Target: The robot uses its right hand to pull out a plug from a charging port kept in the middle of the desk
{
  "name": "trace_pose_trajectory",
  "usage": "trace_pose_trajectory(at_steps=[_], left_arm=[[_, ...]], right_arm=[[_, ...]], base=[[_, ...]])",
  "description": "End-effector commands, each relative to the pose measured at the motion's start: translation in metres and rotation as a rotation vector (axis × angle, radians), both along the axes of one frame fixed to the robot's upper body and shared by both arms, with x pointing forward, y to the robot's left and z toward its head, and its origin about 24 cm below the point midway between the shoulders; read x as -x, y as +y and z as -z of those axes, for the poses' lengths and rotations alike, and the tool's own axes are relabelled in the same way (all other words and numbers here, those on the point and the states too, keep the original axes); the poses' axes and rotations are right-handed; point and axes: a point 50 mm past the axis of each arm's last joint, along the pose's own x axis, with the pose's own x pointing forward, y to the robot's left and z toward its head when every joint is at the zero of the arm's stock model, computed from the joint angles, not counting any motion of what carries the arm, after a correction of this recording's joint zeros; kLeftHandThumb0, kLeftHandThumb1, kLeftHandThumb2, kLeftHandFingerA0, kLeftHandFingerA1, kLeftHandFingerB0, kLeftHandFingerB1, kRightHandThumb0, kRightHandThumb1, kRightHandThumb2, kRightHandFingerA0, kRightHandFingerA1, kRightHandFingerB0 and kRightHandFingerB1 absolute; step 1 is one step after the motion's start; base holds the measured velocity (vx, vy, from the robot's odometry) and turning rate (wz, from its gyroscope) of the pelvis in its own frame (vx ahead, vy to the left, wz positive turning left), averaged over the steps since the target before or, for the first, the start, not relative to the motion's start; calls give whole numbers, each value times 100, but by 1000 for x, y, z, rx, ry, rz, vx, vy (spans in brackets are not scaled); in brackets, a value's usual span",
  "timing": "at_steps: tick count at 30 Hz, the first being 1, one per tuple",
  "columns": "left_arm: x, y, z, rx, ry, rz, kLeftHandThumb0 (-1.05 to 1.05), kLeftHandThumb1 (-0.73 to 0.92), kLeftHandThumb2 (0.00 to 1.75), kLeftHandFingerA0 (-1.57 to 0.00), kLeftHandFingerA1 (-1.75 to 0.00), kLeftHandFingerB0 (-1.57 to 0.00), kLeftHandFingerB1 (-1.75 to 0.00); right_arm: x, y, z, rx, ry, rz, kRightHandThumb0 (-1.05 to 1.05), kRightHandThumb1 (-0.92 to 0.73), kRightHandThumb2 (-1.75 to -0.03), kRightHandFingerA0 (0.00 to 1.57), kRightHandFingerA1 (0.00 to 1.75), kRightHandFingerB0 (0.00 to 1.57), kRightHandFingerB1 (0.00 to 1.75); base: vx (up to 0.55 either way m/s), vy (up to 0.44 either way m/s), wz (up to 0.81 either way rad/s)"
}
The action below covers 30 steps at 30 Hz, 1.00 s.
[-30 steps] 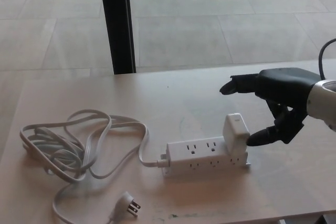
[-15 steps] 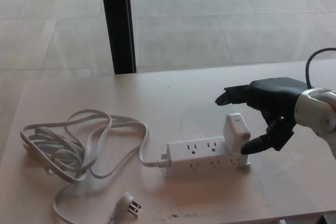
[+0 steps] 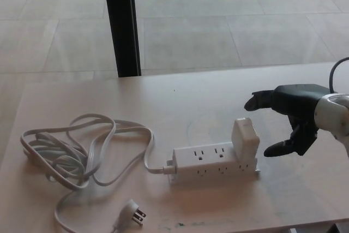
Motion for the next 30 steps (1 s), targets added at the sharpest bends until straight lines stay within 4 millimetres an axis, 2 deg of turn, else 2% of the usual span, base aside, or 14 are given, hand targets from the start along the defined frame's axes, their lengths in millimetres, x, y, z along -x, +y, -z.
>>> trace_pose_trajectory(at_steps=[1, 4, 10, 11, 22, 23, 28, 30], left_arm=[[0, 3, -3, -16, -9, 5, -88, 92, 84, -60, -53, -24, -38], [0, 3, -3, -15, -9, 6, -90, 92, 84, -63, -56, -24, -38], [0, 2, -3, -21, -6, 12, -87, 92, 84, -65, -53, -25, -35], [0, 2, -3, -17, -8, 11, -87, 92, 84, -64, -53, -25, -35], [1, 2, -3, -17, -13, 14, -91, 92, 85, -60, -54, -23, -39], [1, 2, -3, -20, -12, 16, -90, 91, 85, -61, -54, -24, -39], [1, 2, -3, -29, -2, 15, -87, 92, 84, -62, -54, -25, -38], [2, 3, -3, -32, 2, 20, -89, 91, 86, -63, -54, -25, -38]], right_arm=[[-1, 0, -5, 7, -35, -8, -83, -56, -61, 74, 151, 17, 34], [1, 8, -3, -6, -27, -31, -86, -57, -58, 74, 159, 19, 35], [3, 17, -4, -23, -25, -57, -82, -55, -62, 77, 158, 18, 35], [3, 17, -4, -22, -25, -57, -83, -56, -58, 78, 158, 20, 34], [2, 4, 2, 10, -6, -15, -86, -57, -58, 77, 161, 19, 35], [2, 3, 3, 28, -5, -11, -87, -56, -62, 78, 161, 18, 35], [2, 1, 5, 31, -4, -1, -87, -57, -58, 79, 159, 20, 34], [2, 3, 6, 24, 1, -5, -88, -56, -62, 77, 159, 18, 35]], base=[[0, 0, 0], [0, 0, 0], [0, 0, 0], [0, 0, 0], [0, 0, 0], [0, 0, 0], [0, 0, 0], [0, 0, 0]])
